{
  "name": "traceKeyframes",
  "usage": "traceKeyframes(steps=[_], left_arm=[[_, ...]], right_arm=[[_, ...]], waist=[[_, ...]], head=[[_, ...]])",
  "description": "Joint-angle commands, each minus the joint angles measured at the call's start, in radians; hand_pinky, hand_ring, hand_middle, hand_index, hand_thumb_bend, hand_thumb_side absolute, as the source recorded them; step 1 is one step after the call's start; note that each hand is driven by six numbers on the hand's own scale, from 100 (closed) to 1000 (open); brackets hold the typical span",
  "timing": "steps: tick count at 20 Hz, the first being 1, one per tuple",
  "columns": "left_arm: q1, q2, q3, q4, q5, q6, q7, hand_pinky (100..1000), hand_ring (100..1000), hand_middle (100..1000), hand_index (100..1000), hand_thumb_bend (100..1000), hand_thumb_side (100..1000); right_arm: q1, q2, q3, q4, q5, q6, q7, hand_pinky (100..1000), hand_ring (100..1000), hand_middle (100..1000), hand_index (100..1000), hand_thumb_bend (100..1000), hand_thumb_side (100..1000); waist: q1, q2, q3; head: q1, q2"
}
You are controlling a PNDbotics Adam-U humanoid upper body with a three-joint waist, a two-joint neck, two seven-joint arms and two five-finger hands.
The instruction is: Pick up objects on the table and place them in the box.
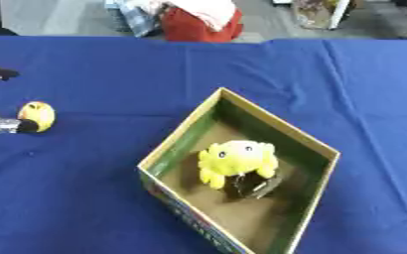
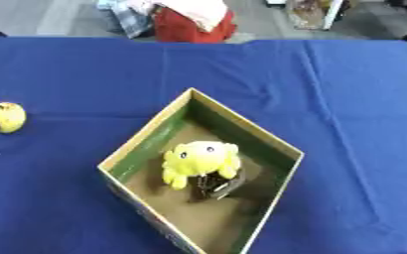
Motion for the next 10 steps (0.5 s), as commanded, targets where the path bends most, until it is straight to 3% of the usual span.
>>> traceKeyframes(steps=[1, 10], left_arm=[[-0.031, 0.017, -0.003, 0.033, -0.034, 0.009, 0.008, 846, 856, 847, 1000, 770, 1000], [-0.076, -0.031, -0.017, 0.173, -0.106, 0.017, 0.045, 842, 853, 835, 1000, 771, 1000]], right_arm=[[-0.007, -0.013, -0.003, -0.016, 0.007, 0.004, 0.004, 889, 901, 542, 835, 100, 986], [-0.015, -0.003, 0.002, -0.016, 0.011, 0.009, 0.006, 889, 901, 539, 829, 100, 985]], waist=[[0.004, -0.01, -0.004], [0.002, 0.004, -0.014]], head=[[-0.005, -0.01], [-0.003, -0.019]])
